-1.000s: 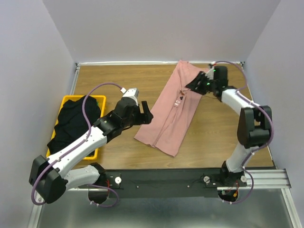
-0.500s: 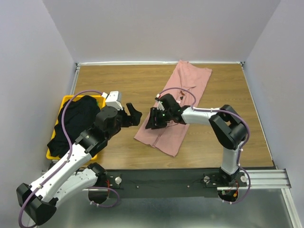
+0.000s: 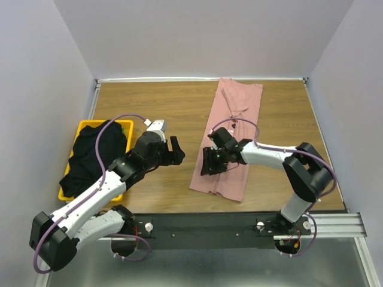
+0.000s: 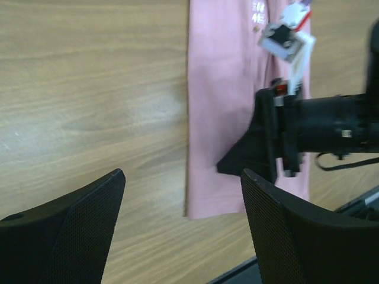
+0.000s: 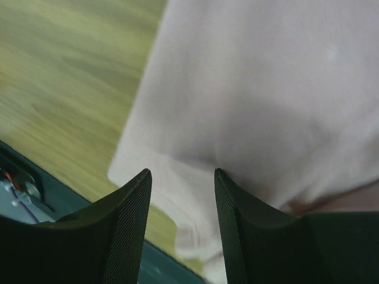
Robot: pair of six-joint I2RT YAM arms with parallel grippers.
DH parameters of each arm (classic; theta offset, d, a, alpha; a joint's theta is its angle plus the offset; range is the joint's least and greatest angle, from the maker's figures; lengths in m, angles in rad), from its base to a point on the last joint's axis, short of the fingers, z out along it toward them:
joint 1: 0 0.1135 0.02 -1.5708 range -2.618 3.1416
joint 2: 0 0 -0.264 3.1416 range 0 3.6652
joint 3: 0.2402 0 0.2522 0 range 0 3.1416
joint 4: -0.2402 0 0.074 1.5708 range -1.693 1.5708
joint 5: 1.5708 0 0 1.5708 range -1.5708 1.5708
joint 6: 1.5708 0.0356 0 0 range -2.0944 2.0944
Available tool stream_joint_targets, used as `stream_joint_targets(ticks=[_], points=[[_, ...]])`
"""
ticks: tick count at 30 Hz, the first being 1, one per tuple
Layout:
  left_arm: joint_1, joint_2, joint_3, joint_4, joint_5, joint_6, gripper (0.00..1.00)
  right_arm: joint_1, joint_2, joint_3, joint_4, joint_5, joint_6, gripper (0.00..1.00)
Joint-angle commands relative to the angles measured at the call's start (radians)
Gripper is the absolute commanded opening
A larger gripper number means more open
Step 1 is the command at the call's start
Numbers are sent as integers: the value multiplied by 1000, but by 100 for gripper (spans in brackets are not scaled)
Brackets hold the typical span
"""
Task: Fold and stack the t-shirts
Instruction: Fold the tshirt
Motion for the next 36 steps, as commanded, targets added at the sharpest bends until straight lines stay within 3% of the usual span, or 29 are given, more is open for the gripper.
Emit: stream_joint_targets(ticks=[1, 4, 11, 17, 23, 28, 36], points=[[-3, 50, -12, -28, 125, 7, 86, -2, -137, -56, -148, 77, -44, 54], [-41, 96, -9, -51, 141, -3, 85, -2, -295, -60, -189, 102, -13, 55], [-152, 217, 26, -98, 113, -39, 85, -3, -483, -125, -513, 421, 119, 55], [-218, 320, 83, -118, 93, -28, 84, -3, -575, -255, -640, 399, 245, 54], [-253, 428, 132, -129, 73, -11, 80, -2, -587, -329, -642, 378, 295, 51], [-273, 486, 161, -138, 38, -3, 80, -2, -569, -364, -547, 323, 294, 50], [-281, 537, 175, -121, 33, 9, 80, -2, -558, -384, -530, 372, 305, 49]])
